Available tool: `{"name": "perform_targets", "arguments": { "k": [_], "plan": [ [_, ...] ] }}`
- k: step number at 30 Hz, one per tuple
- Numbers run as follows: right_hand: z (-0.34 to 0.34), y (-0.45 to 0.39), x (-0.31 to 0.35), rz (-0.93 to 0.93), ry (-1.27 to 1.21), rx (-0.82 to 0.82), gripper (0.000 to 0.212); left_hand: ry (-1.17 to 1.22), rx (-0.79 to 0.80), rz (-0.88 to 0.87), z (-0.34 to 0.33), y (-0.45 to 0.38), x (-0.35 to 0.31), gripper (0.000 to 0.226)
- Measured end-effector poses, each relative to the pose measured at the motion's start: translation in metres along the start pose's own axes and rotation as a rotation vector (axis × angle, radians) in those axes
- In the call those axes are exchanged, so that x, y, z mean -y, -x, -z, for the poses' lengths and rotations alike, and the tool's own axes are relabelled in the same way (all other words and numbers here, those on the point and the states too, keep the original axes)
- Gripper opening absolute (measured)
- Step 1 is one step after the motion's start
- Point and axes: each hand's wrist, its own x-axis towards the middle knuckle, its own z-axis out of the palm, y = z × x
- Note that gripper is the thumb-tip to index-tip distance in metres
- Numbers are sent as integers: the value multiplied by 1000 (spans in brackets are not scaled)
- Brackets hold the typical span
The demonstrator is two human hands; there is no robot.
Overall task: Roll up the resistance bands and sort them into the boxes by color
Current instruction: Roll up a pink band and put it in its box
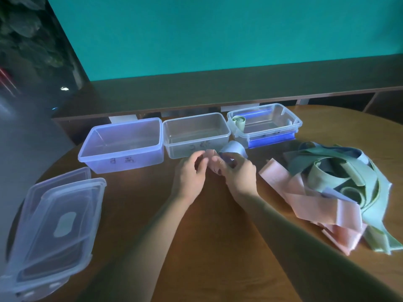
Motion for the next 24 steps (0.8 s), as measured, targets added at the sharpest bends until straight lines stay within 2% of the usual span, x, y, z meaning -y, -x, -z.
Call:
{"name": "perform_targets", "arguments": {
  "k": [4, 11, 15, 17, 20, 24],
  "plan": [
    [-5, -4, -1, 28, 11, -8, 36, 54, 44, -1, -1, -3, 2, 30],
    [-3, 5, 0, 13, -87, -2, 21, 249, 14, 173, 5, 2, 3, 40],
    [6, 23, 0, 7, -186, 44, 13, 374, 27, 169, 12, 19, -2, 30],
    [12, 34, 1, 4, -215, 83, 13, 400, 33, 165, 14, 33, -3, 25],
    [20, 53, 1, -4, -211, 132, 23, 395, 52, 172, 19, 57, -5, 35],
    [34, 80, 2, 6, -180, 203, 34, 349, 65, 153, 33, 87, -18, 31]
  ]
}}
